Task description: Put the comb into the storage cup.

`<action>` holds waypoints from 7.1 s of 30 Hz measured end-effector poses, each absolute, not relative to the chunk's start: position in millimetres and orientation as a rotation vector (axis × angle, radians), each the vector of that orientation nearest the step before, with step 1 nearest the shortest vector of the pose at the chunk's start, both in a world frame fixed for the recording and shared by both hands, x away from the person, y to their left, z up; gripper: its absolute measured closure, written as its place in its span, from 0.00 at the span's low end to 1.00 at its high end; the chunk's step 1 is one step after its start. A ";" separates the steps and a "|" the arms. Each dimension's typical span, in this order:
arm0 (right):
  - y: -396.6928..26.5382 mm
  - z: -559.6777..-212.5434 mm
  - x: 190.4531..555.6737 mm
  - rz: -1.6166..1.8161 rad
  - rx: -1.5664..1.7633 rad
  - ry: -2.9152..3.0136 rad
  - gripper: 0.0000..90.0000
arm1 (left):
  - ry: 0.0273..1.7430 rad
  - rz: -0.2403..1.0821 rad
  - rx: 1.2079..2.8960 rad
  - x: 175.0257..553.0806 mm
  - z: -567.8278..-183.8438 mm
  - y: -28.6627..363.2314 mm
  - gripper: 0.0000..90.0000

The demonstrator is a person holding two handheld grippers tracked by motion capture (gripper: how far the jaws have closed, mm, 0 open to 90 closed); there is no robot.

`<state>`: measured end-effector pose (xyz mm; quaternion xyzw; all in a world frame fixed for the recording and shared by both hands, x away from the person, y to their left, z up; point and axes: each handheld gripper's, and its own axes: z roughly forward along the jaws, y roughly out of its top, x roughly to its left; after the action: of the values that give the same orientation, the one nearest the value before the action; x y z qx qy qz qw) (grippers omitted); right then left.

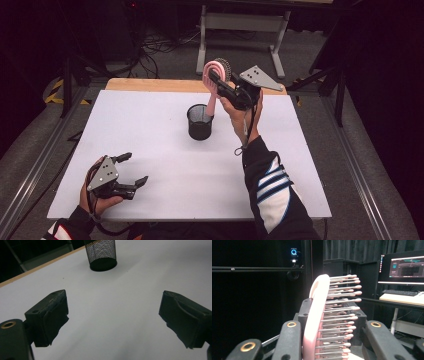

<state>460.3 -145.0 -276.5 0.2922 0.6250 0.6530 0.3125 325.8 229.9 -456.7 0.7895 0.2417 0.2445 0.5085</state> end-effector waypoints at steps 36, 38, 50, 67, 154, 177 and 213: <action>-116.4 -321.3 478.1 1.718 0.859 1.726 0.71 | 0.582 0.585 1.902 324.3 -456.2 231.5 0.11; -115.8 -322.6 477.9 1.724 0.868 1.720 0.71 | 0.581 0.585 1.903 324.5 -456.3 231.2 0.11; -118.8 -333.1 477.9 1.722 0.887 1.728 0.71 | 0.582 0.583 1.906 324.8 -456.6 230.3 0.11; -119.1 -348.2 479.3 1.719 0.932 1.746 0.71 | 0.575 0.586 1.914 324.6 -456.0 229.6 0.11; -157.3 -349.1 476.0 1.502 0.962 1.715 0.57 | 0.563 0.583 1.895 322.9 -454.3 230.3 0.10; -160.7 -338.8 468.0 1.424 0.931 1.683 0.44 | 0.570 0.589 1.889 322.5 -453.8 230.4 0.10; -165.4 -319.1 450.1 1.376 0.843 1.692 0.37 | 0.570 0.590 1.902 323.1 -454.2 228.4 0.10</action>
<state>450.1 -165.4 -319.1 0.3319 0.6660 0.5417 0.3910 323.1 228.4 -454.2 0.7899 0.2367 0.2452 0.5098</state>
